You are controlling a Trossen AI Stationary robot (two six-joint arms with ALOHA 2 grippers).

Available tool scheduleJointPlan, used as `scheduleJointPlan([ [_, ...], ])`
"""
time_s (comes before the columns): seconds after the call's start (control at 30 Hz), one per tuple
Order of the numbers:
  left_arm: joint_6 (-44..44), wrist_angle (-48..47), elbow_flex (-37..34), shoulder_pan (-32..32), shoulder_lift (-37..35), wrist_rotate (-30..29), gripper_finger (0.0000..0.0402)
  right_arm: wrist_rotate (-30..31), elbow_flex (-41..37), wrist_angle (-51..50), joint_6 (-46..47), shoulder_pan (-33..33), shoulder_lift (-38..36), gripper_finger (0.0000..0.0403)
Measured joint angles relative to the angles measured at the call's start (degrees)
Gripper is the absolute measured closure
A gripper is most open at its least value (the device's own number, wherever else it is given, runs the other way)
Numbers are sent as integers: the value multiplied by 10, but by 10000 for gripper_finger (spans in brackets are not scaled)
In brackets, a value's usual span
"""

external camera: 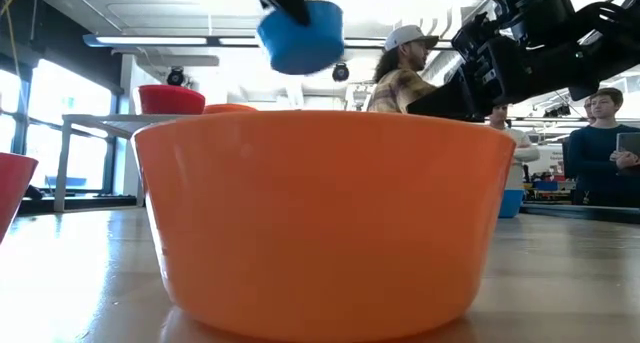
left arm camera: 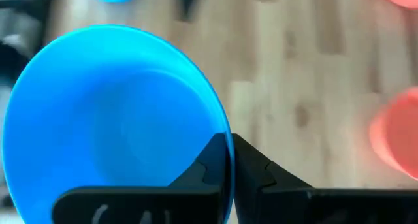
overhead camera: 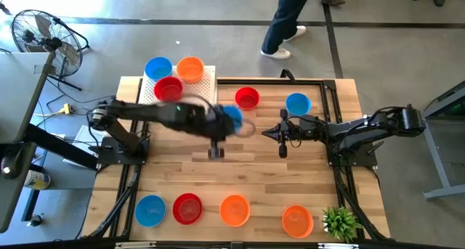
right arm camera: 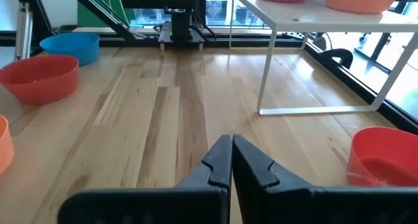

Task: Pick & Place Mini bowls
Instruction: Stack the blue bowl on top of the blue bowl on the shelf

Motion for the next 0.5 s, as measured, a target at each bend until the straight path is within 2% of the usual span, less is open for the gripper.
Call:
scheduleJointPlan([
  [0.1, -19, -67, 51, 40, -18, -39, 398, 0, 0, 0, 2, 0, 0, 402],
  [0.2, -35, -146, 108, 92, -14, -55, 398, -2, 0, 0, 2, 0, 0, 401],
  [0.33, -40, -231, 174, 177, -17, -57, 399, -4, 0, -2, 2, 0, 0, 402],
  [0.5, -40, -283, 197, 288, -14, -42, 399, -4, 0, -2, 3, 0, 0, 401],
])
